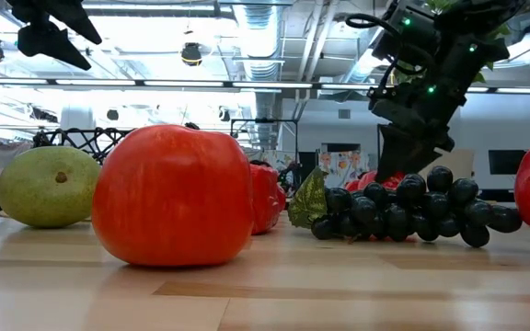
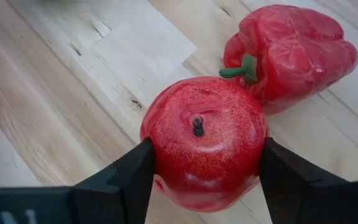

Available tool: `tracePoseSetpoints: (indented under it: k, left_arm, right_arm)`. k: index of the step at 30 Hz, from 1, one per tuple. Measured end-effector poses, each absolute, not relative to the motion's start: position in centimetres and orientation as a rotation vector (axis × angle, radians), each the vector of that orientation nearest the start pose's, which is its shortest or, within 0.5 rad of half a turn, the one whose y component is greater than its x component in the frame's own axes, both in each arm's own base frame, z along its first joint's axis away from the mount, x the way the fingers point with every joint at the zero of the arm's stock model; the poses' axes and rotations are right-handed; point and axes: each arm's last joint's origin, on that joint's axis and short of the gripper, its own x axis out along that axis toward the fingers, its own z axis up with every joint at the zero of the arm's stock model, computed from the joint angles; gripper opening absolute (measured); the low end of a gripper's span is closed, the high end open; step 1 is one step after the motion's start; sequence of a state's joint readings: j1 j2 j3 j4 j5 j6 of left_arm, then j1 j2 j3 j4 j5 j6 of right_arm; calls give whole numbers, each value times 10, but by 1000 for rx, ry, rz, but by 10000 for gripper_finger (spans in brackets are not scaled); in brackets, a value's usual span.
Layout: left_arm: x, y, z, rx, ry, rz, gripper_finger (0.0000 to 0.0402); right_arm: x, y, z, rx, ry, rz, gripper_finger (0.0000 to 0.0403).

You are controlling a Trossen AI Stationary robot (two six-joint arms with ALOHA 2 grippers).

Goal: Build produce basket
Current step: Put the red apple into the black wire basket

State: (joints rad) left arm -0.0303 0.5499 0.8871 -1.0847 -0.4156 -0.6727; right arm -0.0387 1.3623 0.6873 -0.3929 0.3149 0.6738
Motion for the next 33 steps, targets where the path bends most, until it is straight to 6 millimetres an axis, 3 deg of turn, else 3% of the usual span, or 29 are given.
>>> tracePoseSetpoints:
  k: [4, 12, 18, 23, 26, 29, 33]
  left_arm:
    - [76, 9, 315, -473, 583, 583, 330]
    - [76, 9, 315, -456, 590, 573, 330]
    - [76, 9, 315, -428, 593, 572, 330]
    - [75, 10, 315, -397, 587, 590, 330]
    - [76, 10, 316, -376, 577, 596, 330]
    - [76, 10, 318, -377, 559, 590, 330]
    - [75, 10, 320, -364, 537, 568, 330]
  right_arm:
    - [249, -14, 188, 463, 879, -632, 244]
    - [287, -4, 267, 403, 619, -477, 244]
    - [304, -17, 319, 277, 337, -451, 244]
    - [311, -39, 333, 227, 170, -478, 244]
    - [318, -47, 334, 211, 106, -409, 244]
    - [331, -50, 343, 211, -35, -246, 244]
    - [342, -47, 338, 189, -84, -22, 245]
